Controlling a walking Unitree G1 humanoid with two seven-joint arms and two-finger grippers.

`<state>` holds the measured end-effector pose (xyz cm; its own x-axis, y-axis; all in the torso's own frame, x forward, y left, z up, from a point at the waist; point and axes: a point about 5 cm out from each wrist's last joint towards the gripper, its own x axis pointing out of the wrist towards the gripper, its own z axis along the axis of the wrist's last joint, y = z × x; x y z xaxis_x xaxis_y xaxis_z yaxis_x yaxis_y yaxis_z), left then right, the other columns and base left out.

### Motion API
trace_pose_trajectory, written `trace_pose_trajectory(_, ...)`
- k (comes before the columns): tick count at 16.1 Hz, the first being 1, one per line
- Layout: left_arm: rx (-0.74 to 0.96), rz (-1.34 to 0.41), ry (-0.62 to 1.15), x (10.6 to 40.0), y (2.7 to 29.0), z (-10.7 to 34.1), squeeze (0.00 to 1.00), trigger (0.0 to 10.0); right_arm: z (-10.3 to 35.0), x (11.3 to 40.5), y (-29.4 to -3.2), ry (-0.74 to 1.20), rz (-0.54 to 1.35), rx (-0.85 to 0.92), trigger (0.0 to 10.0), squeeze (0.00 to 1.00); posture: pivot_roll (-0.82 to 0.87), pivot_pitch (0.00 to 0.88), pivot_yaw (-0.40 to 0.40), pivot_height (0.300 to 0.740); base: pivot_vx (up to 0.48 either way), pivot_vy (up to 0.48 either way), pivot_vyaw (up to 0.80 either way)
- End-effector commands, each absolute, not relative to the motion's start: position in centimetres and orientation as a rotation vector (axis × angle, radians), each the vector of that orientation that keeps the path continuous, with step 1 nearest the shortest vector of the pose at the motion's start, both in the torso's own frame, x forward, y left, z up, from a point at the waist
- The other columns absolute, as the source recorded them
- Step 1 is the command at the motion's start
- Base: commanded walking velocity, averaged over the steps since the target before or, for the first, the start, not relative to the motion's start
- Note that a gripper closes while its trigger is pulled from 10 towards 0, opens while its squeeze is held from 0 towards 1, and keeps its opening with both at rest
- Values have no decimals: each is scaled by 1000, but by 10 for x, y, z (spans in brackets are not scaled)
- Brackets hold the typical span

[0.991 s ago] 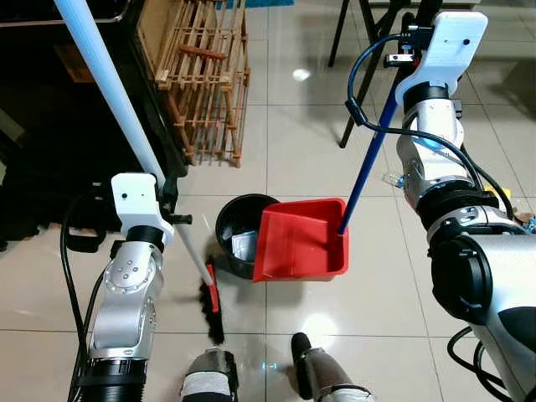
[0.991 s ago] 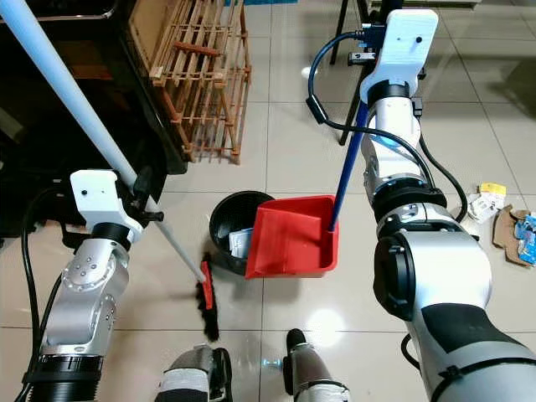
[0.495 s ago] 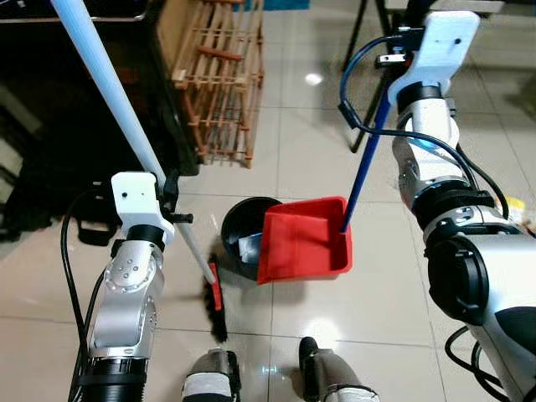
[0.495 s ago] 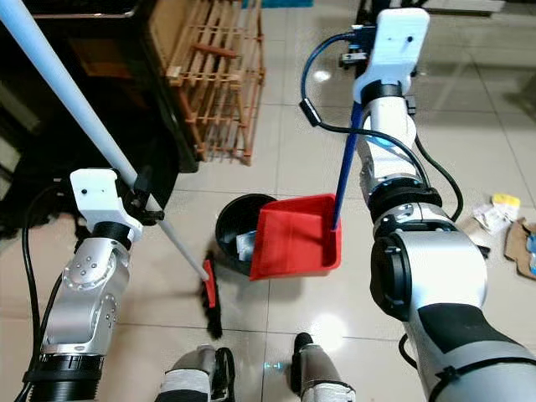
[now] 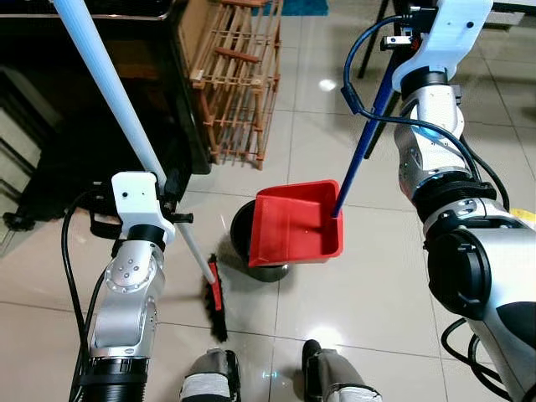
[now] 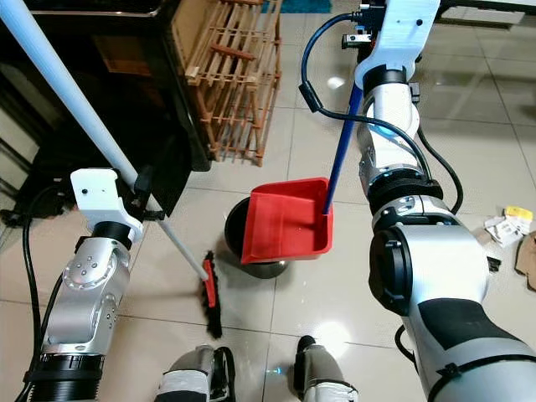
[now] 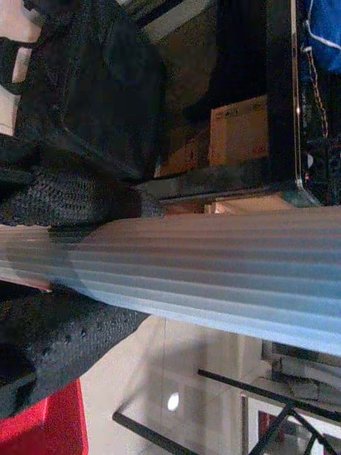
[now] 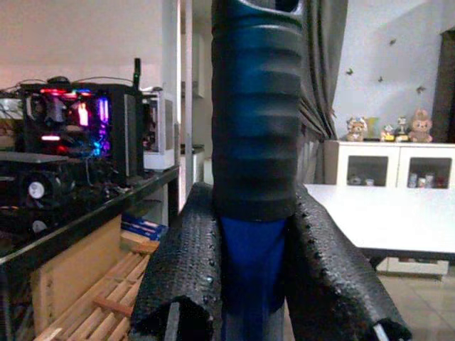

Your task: Sweep floor

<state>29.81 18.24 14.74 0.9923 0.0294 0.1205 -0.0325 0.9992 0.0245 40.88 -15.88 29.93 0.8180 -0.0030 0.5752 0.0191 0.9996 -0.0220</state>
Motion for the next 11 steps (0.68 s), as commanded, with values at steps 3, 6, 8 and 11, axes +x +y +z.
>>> trace_pose_trajectory(3, 26, 33, -164, 299, 184, 155, 0, 10000, 322, 406, -161, -703, -14, -22, 10000, 0, 91, 170, 28, 740, 0, 0, 0)
trace_pose_trajectory(6, 27, 30, -172, 300, 183, 157, 0, 10000, 321, 406, -163, -696, -20, -29, 10000, 0, 89, 167, 31, 740, 0, 0, 0)
trace_pose_trajectory(8, 28, 28, -173, 300, 183, 157, 0, 10000, 319, 406, -164, -688, -23, -32, 10000, 0, 87, 164, 33, 740, 0, 0, 0)
trace_pose_trajectory(11, 23, 25, -176, 300, 182, 157, 0, 10000, 318, 406, -165, -683, -25, -37, 10000, 0, 84, 158, 34, 740, 0, 0, 0)
